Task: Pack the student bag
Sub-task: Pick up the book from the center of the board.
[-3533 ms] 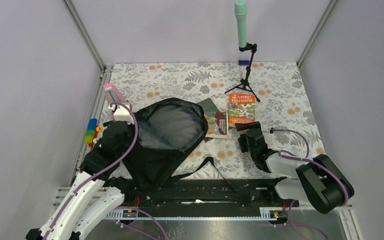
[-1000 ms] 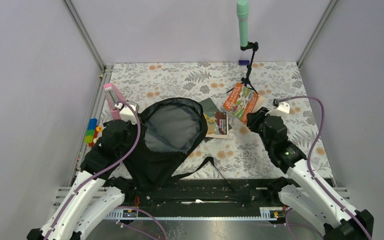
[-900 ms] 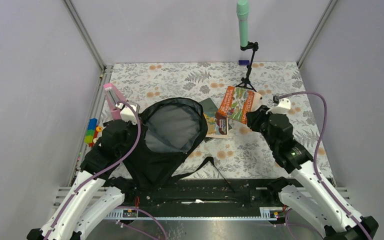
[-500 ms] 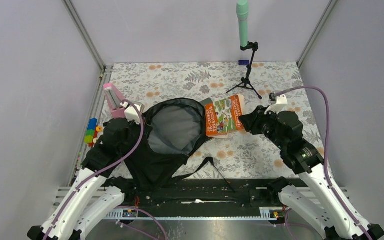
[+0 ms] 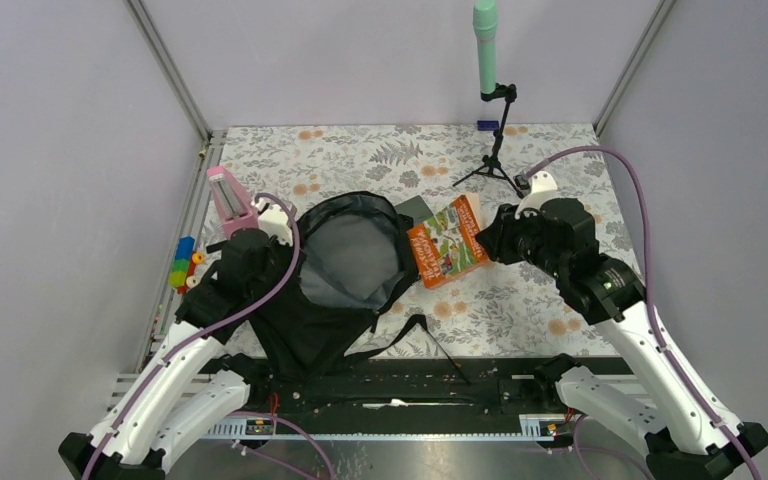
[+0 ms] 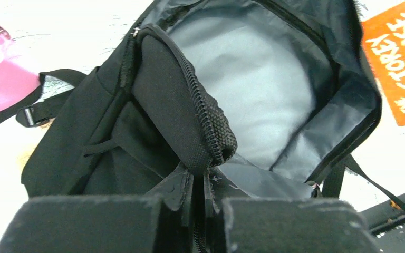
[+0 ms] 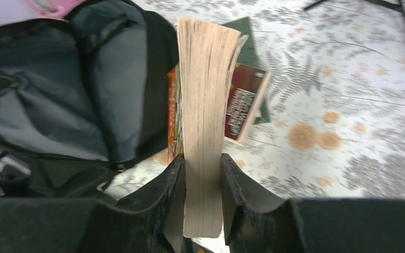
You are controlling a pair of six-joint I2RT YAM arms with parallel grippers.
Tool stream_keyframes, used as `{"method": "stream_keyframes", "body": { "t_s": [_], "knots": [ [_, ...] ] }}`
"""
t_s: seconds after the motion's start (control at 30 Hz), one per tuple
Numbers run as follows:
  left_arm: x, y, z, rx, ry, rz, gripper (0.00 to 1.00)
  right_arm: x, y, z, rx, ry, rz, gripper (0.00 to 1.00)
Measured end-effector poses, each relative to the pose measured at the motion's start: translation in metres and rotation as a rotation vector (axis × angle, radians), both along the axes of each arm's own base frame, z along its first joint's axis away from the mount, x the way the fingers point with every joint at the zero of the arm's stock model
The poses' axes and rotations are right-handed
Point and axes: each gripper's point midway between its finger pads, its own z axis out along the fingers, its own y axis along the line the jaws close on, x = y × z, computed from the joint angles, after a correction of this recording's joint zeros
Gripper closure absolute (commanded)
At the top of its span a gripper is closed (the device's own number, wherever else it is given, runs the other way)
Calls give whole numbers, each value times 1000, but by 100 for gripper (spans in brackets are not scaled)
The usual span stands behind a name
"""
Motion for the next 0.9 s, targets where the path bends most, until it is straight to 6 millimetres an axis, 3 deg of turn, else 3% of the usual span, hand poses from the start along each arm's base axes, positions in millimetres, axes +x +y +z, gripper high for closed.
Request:
{"method": "stream_keyframes", "body": {
  "t_s": [0.27, 0.4, 0.7, 0.9],
  "knots": [
    [3, 16, 0, 30, -10, 91, 100, -1, -55, -2, -257, -5, -160, 100],
    [3, 17, -1, 30, -7, 93, 100, 3, -70, -18, -379, 39, -198, 100],
    [3, 17, -1, 32, -4, 95, 100, 17, -66, -70, -534, 210, -150, 100],
    [2, 17, -2, 34, -3, 96, 100, 19, -55, -77, -503, 240, -127, 91]
  ]
}}
